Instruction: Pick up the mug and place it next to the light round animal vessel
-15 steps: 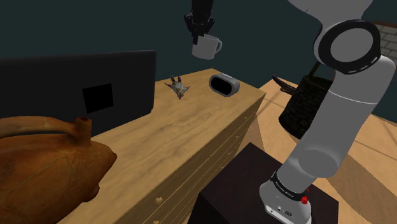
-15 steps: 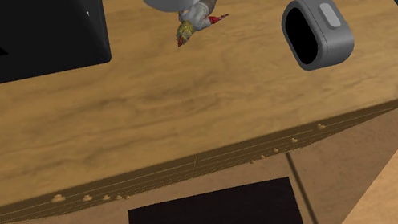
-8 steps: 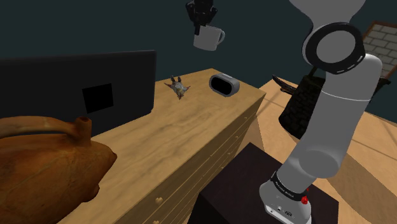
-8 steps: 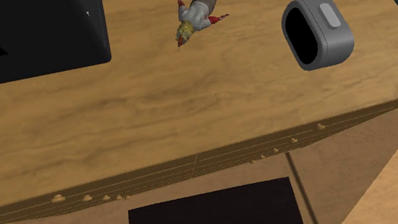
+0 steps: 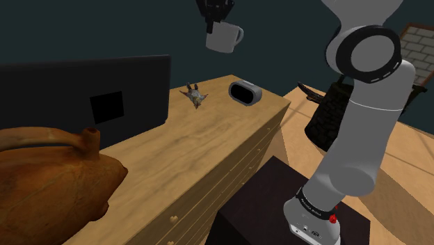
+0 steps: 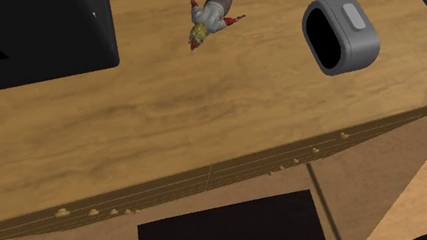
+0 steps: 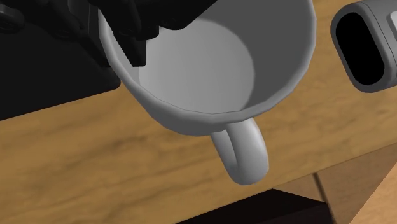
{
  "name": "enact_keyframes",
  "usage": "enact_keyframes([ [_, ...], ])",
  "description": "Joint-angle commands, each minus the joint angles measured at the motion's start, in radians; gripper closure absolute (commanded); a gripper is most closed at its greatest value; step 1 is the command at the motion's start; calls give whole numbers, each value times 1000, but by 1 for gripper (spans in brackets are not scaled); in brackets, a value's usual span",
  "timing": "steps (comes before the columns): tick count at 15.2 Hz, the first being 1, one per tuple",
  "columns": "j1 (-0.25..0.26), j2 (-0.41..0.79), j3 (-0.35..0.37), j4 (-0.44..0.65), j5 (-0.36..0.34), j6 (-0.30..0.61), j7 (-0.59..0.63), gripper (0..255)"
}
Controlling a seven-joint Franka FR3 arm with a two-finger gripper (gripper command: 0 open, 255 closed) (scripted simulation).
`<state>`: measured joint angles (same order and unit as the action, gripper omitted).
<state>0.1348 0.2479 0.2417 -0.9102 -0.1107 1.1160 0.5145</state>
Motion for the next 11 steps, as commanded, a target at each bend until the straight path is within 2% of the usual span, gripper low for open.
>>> enact_keyframes([
  [1,24,-30,15,-50,6,17,46,255],
  [6,109,-26,59,-45,1,10,172,255],
  [11,210,23,105,25,-23,-20,302,255],
])
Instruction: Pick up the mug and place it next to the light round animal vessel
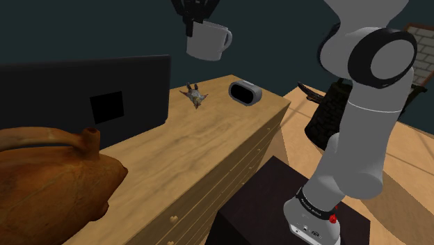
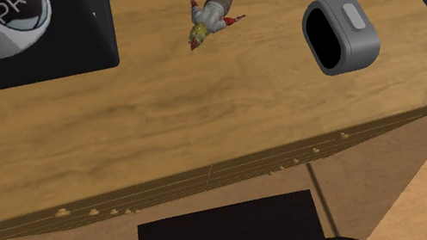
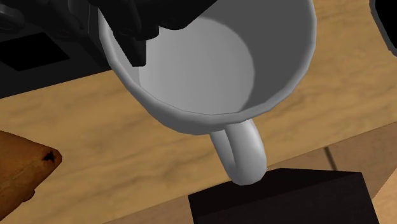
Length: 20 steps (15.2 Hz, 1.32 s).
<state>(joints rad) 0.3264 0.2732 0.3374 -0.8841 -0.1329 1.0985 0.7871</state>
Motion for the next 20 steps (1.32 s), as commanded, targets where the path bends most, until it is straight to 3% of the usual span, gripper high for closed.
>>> enact_keyframes([
  [1,43,15,17,23,-8,-12,55,255],
  [3,97,59,33,89,-29,-39,108,255],
  [10,35,-78,27,-222,33,142,96,255],
  [20,5,-174,16,-491,71,321,82,255],
])
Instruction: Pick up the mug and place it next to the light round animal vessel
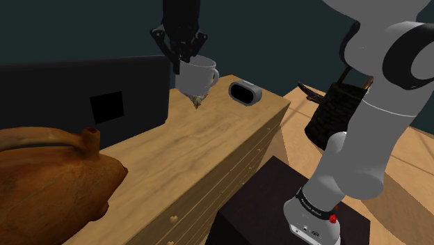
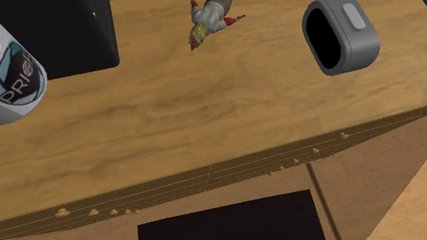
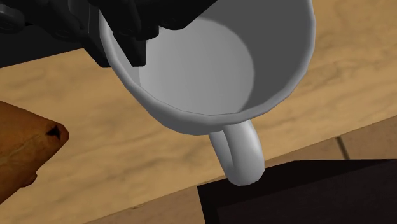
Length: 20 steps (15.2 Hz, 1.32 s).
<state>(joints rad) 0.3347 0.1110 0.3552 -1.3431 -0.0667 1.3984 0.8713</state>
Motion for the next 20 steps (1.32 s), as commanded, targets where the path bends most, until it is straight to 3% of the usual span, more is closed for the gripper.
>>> enact_keyframes([
  [1,-5,-18,-2,-54,7,37,-3,255],
  [20,-17,-77,-10,-383,26,312,-9,255],
])
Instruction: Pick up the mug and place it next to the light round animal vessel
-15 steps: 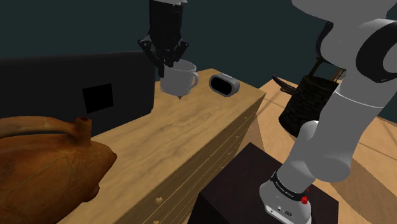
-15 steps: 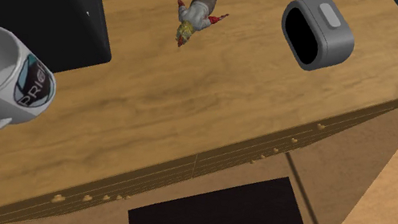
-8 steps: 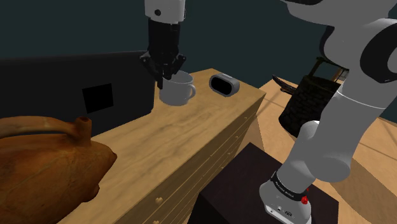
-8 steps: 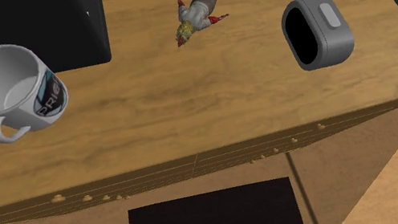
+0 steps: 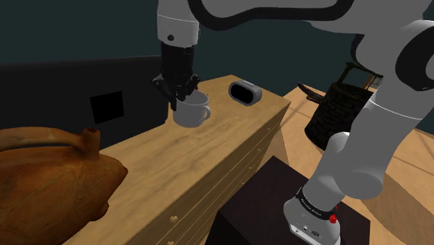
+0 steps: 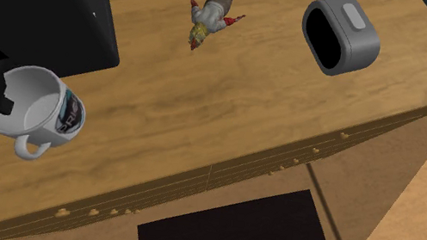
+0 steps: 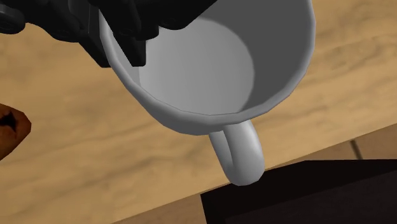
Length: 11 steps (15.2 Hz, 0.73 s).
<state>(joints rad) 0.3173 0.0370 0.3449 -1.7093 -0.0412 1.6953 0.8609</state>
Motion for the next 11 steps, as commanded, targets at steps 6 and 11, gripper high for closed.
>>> enact_keyframes([
  [6,0,-1,0,-96,0,96,4,255],
  [11,0,7,0,-154,-4,161,7,255],
])
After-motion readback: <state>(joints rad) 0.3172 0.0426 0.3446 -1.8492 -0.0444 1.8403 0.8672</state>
